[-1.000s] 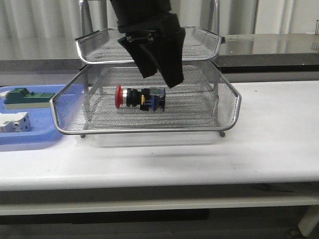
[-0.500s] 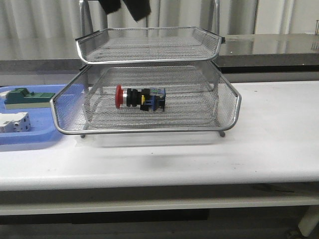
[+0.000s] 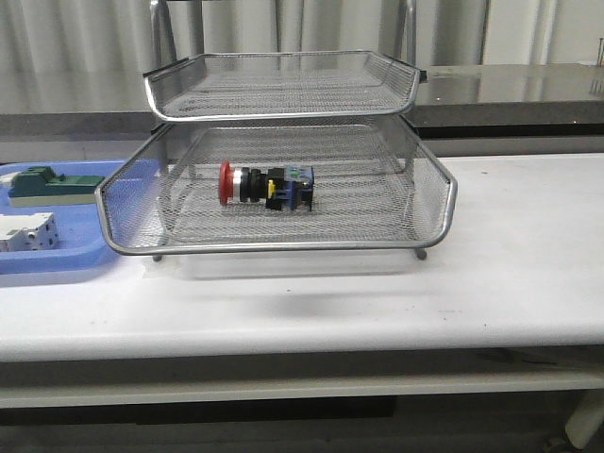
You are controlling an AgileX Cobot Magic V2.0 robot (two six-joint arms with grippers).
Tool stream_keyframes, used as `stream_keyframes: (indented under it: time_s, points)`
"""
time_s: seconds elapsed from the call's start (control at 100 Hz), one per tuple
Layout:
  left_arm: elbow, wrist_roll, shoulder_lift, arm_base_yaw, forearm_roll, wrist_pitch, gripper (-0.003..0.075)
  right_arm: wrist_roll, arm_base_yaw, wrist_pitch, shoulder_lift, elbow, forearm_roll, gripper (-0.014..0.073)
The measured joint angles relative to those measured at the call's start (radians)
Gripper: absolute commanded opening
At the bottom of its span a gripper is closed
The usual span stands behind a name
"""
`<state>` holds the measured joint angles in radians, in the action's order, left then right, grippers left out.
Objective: Place button on rack with both arms
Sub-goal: 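Raise the left gripper away from the tray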
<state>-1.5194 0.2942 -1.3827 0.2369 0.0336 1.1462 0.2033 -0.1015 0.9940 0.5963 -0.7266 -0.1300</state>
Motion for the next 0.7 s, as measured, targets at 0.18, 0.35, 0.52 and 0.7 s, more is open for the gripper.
stream_keyframes:
  time_s: [0.18,0.35,0.52,0.7]
  points:
    - [0.217,-0.038,0.201,-0.076,0.005,-0.165,0.0498,0.0,0.0,0.0,0.0,0.0,0.0,-0.0069]
    - [0.459,-0.067,0.39,-0.095,0.029,-0.358,0.0498,0.0,0.0,0.0,0.0,0.0,0.0,-0.0069]
    - [0.679,-0.094,0.563,-0.095,0.035,-0.527,0.0498,0.0,0.0,0.0,0.0,0.0,0.0,-0.0069]
    - [0.871,-0.097,0.731,-0.095,0.039,-0.66,0.0498,0.0,0.0,0.0,0.0,0.0,0.0,-0.0069]
